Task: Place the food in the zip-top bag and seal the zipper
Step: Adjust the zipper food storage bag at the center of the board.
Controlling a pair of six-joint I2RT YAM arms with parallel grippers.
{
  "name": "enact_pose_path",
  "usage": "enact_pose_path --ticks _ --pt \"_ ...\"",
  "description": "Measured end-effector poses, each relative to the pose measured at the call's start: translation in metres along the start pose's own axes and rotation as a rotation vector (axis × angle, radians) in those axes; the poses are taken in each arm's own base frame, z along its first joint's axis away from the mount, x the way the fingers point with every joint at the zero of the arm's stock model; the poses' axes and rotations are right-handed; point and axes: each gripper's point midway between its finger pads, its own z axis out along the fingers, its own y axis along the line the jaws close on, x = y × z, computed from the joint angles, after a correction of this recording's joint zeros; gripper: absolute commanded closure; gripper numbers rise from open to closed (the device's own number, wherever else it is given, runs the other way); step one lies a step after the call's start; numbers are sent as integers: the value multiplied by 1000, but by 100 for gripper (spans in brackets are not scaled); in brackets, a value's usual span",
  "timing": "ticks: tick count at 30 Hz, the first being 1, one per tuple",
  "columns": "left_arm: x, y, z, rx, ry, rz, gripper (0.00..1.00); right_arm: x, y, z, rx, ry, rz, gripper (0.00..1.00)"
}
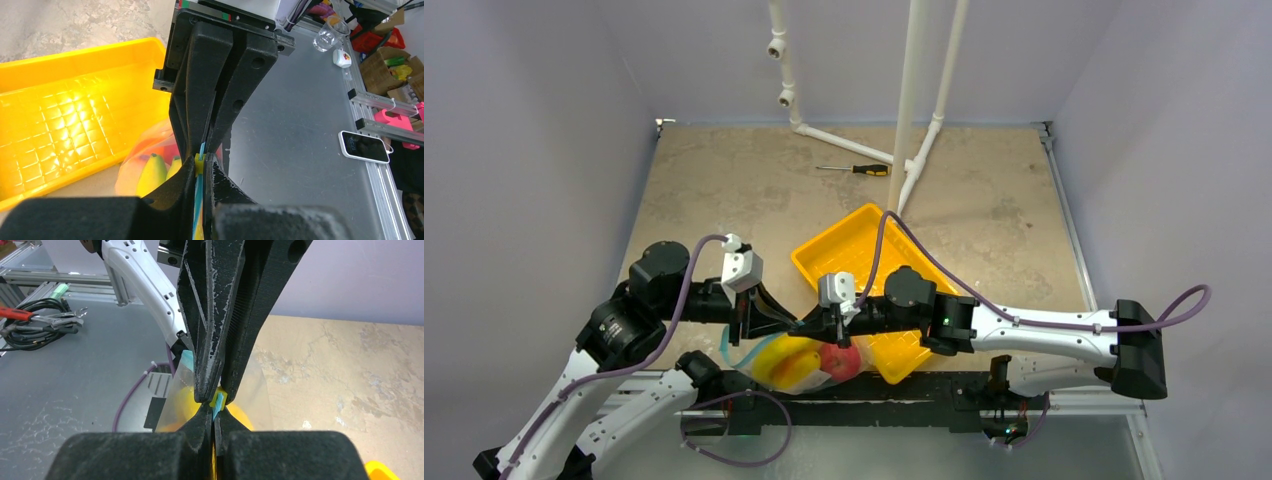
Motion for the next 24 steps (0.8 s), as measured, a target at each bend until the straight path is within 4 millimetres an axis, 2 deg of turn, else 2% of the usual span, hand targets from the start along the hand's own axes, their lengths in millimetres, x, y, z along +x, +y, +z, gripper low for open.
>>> enact_pose_path --ticks 12,24 --pt "1 6 2 -20 -13 9 100 1 -11 -4 86 12 47 100" --pt "3 21 7 -79 -14 -6 100 -10 -26 -27 222 -34 77 100"
